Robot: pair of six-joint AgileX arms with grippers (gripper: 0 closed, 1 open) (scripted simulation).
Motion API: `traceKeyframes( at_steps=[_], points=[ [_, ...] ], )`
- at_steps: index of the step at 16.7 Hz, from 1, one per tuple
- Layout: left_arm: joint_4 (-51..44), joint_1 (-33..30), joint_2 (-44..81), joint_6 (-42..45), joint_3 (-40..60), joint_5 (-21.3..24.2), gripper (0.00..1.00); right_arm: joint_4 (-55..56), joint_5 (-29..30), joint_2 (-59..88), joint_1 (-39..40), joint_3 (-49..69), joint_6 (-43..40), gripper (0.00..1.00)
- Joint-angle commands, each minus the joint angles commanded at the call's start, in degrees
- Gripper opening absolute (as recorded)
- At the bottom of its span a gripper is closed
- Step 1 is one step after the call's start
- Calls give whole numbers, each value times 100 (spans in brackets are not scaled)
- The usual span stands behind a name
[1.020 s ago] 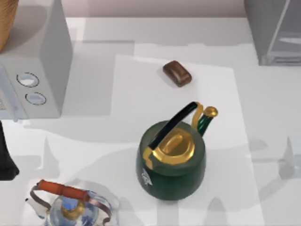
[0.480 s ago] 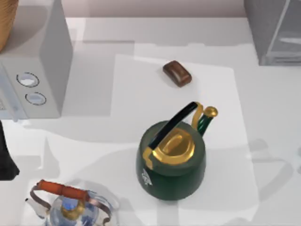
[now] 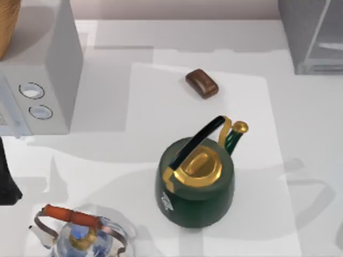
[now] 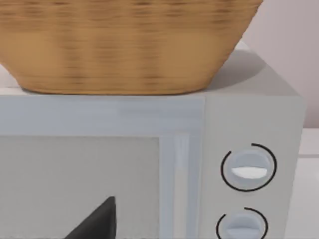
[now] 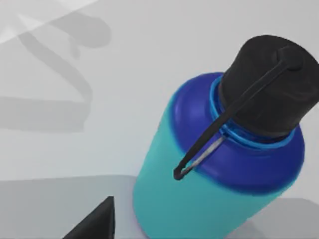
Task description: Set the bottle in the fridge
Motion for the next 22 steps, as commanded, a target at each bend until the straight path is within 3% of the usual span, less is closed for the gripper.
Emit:
traceKeyframes(
  at_steps=[5,13,17,22],
  points=[
    [0,0,0,0,0,0,100,-988,-849,1607,-431,478,-1230,100],
    [0,0,0,0,0,0,100,-1154,-1040,1880,-479,412,-1396,100],
    [0,0,0,0,0,0,100,-652,-1079,1799,-254,459,-846,100],
    [0,0,0,0,0,0,100,687,-1071,1797,232,309,452,100]
  ],
)
